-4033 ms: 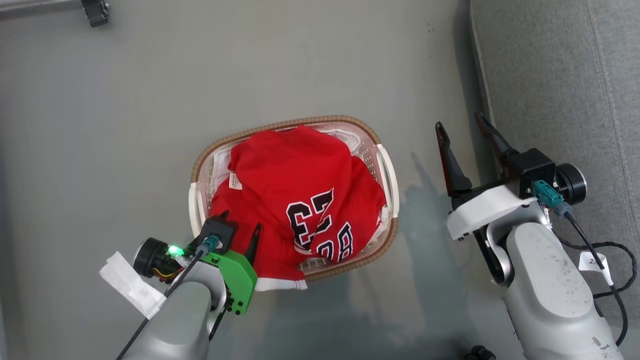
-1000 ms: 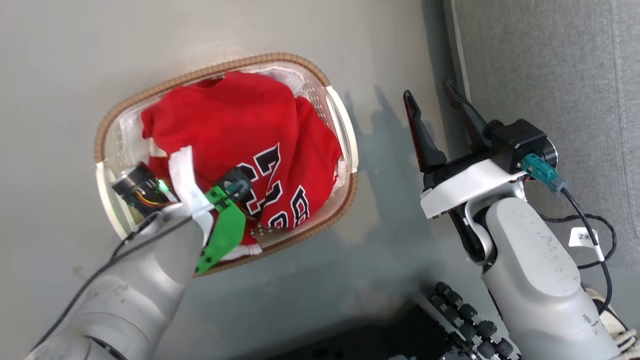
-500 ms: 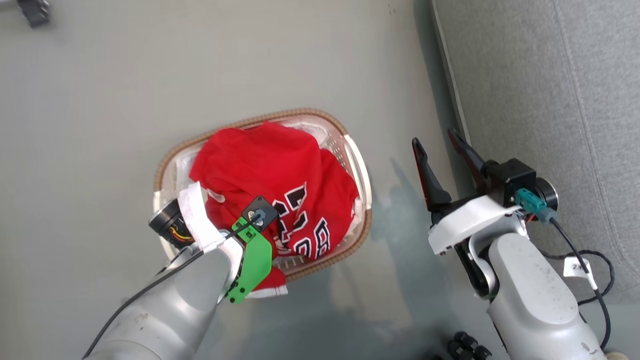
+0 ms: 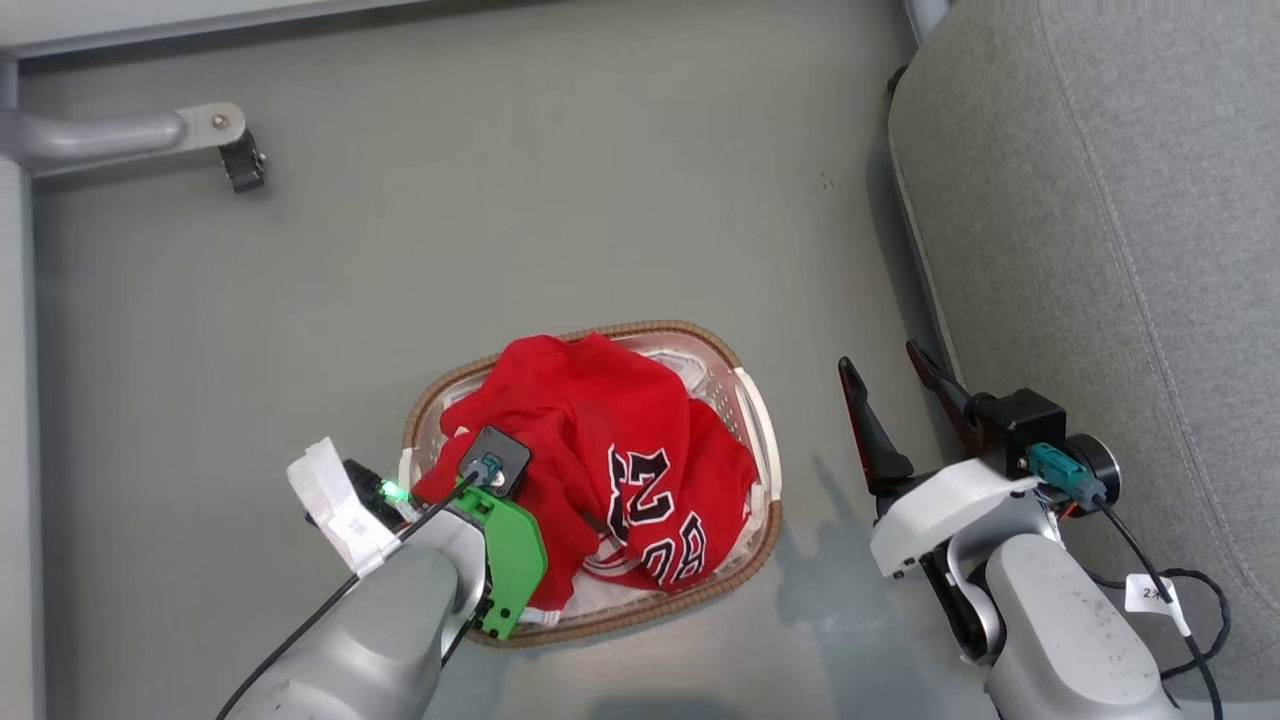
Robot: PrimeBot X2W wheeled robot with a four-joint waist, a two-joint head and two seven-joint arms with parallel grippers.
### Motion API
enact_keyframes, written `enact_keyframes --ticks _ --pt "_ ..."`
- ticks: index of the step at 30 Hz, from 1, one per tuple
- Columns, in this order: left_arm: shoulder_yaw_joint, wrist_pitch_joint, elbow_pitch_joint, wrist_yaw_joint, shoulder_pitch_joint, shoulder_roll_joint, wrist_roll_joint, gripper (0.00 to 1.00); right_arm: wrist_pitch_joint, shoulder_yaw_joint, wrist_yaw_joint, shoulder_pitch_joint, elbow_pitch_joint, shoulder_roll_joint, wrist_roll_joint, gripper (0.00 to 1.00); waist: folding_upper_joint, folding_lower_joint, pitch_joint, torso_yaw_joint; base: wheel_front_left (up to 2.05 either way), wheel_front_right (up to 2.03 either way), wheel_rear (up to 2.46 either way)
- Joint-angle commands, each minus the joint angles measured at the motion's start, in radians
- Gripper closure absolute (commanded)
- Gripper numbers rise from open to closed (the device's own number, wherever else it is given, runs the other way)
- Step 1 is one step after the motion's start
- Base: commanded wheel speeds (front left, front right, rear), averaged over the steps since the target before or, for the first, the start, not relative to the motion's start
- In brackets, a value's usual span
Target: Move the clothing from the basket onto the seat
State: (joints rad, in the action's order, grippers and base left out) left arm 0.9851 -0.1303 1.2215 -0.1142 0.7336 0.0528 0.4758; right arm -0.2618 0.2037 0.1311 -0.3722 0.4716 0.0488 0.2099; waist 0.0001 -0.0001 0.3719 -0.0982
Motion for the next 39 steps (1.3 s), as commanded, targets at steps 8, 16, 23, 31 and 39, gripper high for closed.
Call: enact_keyframes --ticks 8,16,23,31,39 --pt "-0.075 -0.116 -0.075 0.023 -0.029 -0.001 0.096 1.00 -0.005 0.004 -0.001 0.061 0.014 0.004 -0.010 0.00 -0.0001 0.0001 -0.131 0.051 0.00 0.00 0.00" --pt "-0.175 -0.135 -0.299 0.066 -0.063 0.015 0.074 1.00 -0.005 0.008 -0.001 0.095 0.017 0.004 -0.021 0.00 -0.0001 0.0001 -0.184 0.058 0.00 0.00 0.00" --pt "-0.322 -0.134 -0.573 0.074 -0.148 0.025 -0.027 1.00 -0.005 0.021 -0.001 0.125 0.020 0.004 -0.015 0.00 -0.0001 0.0001 -0.220 0.063 0.00 0.00 0.00" --pt "-0.440 -0.135 -0.771 0.040 -0.194 0.007 -0.088 1.00 -0.005 0.024 -0.001 0.148 0.011 0.004 -0.012 0.00 -0.0001 0.0001 -0.243 0.069 0.00 0.00 0.00" --pt "-0.481 -0.134 -0.883 0.019 -0.215 0.000 -0.108 1.00 -0.005 0.039 -0.001 0.161 0.015 0.004 -0.001 0.00 -0.0001 0.0001 -0.252 0.066 0.00 0.00 0.00"
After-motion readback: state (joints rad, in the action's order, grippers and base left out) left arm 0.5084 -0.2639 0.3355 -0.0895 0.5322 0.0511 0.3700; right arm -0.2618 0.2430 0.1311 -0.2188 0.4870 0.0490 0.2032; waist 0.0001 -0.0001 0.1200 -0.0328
